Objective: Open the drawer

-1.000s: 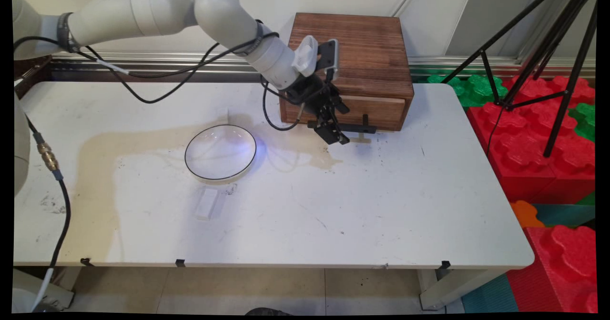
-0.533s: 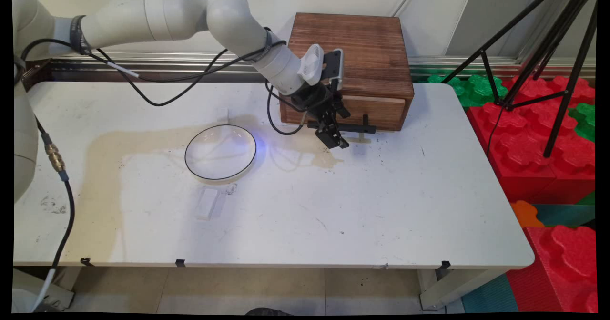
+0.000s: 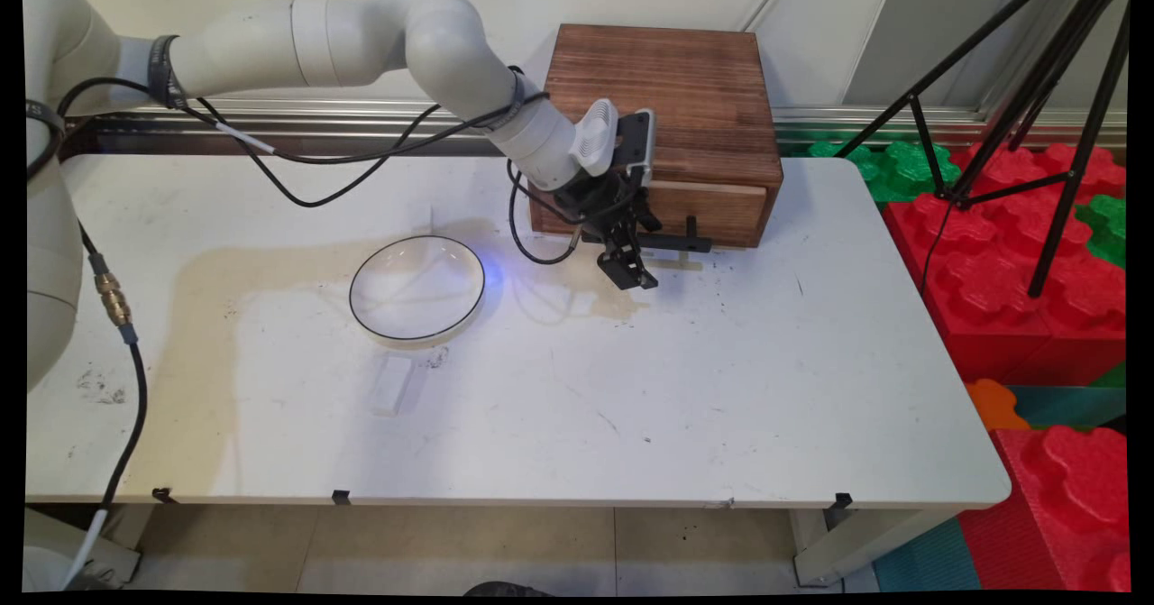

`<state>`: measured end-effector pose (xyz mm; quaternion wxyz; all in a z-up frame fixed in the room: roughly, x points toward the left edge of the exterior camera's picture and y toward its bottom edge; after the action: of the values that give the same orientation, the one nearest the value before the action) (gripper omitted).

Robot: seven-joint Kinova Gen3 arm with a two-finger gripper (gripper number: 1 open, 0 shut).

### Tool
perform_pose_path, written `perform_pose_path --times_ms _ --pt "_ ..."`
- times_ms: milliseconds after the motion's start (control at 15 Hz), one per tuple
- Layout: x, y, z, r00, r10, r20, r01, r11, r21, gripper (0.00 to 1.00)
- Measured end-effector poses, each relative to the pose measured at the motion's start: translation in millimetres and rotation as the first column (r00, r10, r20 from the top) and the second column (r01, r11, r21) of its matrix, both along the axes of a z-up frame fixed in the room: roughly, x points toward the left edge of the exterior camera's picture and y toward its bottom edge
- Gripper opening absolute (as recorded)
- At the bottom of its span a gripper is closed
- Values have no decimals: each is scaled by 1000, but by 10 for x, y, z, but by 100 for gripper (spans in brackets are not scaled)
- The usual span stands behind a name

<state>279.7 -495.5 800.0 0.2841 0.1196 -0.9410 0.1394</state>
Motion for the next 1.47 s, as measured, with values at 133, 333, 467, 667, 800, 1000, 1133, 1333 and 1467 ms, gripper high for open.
perform_pose_path --times_ms 133,333,467,667,800,1000,1133,1333,1467 --pt "-11 -4 -35 1000 -1 7 1 1000 0 100" --pt "-25 6 -70 1000 -3 13 3 1000 1 100" --pt "-36 30 -99 1000 -3 15 3 1000 5 100" --pt "-56 75 -116 1000 -5 13 5 1000 6 100" --pt "-75 107 -118 1000 -6 11 6 1000 6 100" --pt "-111 174 -116 1000 -9 5 9 1000 7 100" --pt "-131 212 -113 1000 -9 1 9 1000 9 100" --pt "-170 290 -108 1000 -10 -6 10 1000 13 100" --pt "-201 349 -106 1000 -12 -11 12 1000 17 100"
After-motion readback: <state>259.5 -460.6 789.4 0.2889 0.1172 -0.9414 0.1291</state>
